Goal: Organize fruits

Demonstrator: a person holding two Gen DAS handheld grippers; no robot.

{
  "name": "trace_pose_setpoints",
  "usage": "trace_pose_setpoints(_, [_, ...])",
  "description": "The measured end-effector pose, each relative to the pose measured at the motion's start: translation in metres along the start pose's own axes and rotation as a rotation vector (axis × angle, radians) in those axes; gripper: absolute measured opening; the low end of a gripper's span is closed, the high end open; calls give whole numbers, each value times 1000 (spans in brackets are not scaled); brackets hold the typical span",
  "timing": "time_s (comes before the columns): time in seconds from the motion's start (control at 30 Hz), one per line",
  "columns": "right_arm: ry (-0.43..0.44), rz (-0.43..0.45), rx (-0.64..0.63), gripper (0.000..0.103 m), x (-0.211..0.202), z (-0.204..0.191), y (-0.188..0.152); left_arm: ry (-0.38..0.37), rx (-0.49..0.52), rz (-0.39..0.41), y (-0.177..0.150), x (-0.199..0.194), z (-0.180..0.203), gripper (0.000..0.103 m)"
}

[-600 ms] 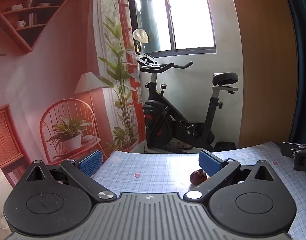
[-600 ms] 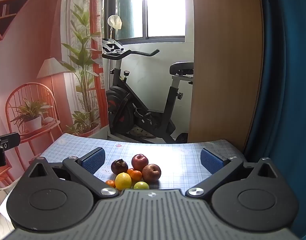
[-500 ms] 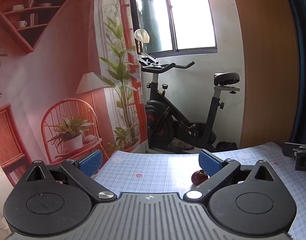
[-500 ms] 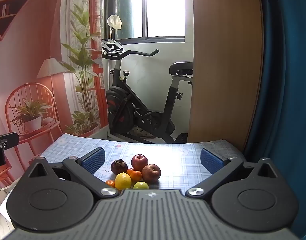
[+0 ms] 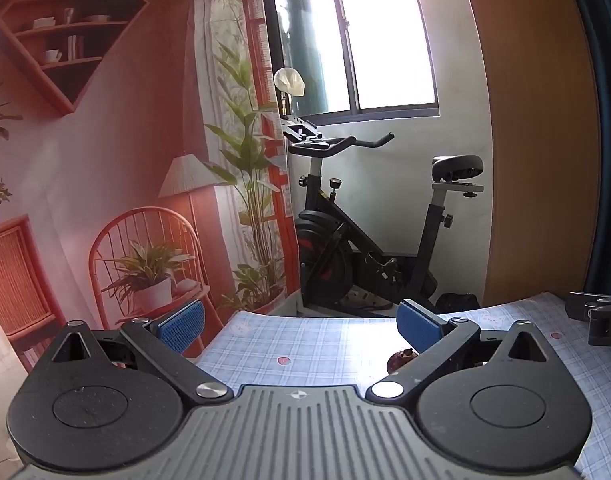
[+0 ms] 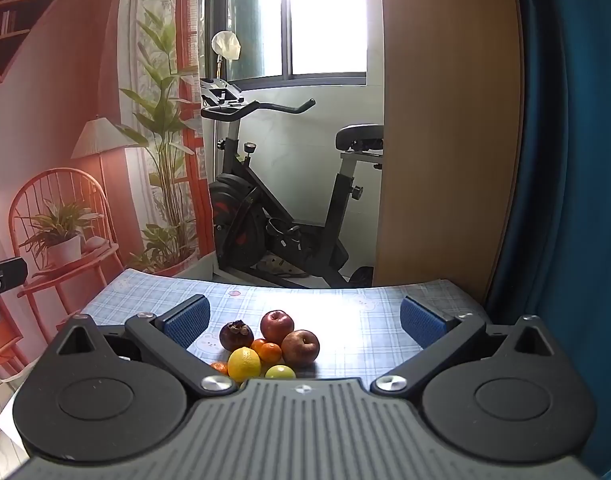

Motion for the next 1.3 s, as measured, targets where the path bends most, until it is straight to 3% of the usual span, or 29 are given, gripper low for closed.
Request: trace_pose_setpoints(1.3, [-3, 15, -5, 103, -4, 0, 1, -7, -19, 26, 4, -11, 1, 103])
Point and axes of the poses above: each gripper's, at about its wrist camera, not at the fingertips, and x roughly the way its jaws point, z to its right, y to its top, the point moved 10 cm from there along x, roughly the way its jaws point, and after that the axes turned 2 degrees about x, right-handed, at the moved point
